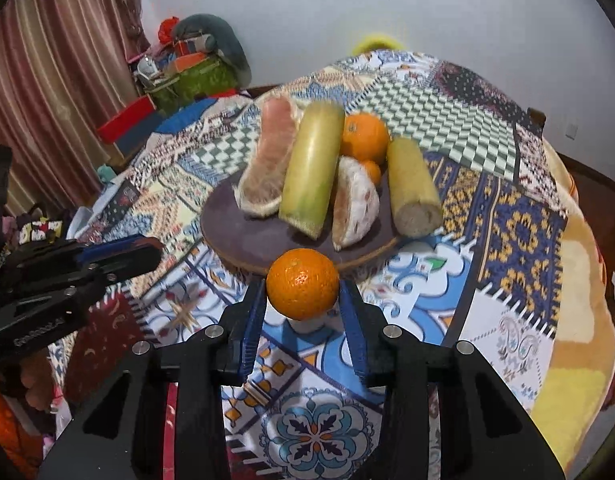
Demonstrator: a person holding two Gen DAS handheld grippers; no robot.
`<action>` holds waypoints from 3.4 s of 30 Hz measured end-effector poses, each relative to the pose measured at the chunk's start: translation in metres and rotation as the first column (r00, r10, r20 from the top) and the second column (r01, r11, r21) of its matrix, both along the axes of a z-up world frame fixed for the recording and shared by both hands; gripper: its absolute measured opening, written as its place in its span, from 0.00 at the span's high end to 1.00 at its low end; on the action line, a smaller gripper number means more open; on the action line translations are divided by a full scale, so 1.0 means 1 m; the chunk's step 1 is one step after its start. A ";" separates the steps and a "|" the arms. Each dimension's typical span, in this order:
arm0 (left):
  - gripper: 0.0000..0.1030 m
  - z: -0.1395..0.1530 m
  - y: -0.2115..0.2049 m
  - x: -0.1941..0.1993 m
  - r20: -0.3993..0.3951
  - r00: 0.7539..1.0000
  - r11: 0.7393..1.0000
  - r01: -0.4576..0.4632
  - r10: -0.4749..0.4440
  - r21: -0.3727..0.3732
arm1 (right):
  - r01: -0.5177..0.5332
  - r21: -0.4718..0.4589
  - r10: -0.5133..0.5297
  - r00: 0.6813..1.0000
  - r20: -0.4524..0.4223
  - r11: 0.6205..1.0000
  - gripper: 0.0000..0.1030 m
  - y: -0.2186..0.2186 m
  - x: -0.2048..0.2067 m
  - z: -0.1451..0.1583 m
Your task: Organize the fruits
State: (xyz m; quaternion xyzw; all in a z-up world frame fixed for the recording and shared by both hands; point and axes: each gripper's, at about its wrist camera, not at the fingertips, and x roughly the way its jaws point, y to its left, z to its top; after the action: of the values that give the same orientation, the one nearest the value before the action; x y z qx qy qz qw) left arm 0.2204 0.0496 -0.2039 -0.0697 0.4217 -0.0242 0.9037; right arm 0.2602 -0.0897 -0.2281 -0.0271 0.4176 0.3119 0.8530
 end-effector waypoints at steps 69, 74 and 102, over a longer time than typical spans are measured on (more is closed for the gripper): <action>0.56 0.205 -0.046 -0.154 0.570 0.821 0.994 -0.063 -0.001 0.092 | 0.058 0.277 -0.201 0.828 0.523 0.959 0.48 -0.062 -0.146 0.199; 0.39 0.214 -0.048 -0.173 0.608 0.794 0.992 -0.079 0.004 0.097 | 0.070 0.300 -0.231 0.806 0.545 0.951 0.34 -0.063 -0.157 0.200; 0.01 0.213 -0.046 -0.190 0.636 0.769 0.987 -0.142 0.062 0.076 | 0.148 0.286 -0.292 0.768 0.570 0.947 0.00 -0.063 -0.175 0.192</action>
State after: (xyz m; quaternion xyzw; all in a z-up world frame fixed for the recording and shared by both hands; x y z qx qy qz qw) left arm 0.0308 0.0041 0.0091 -0.0258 0.0904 0.0283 0.9952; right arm 0.0849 -0.1524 -0.0364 0.0205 0.0853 0.2291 0.9694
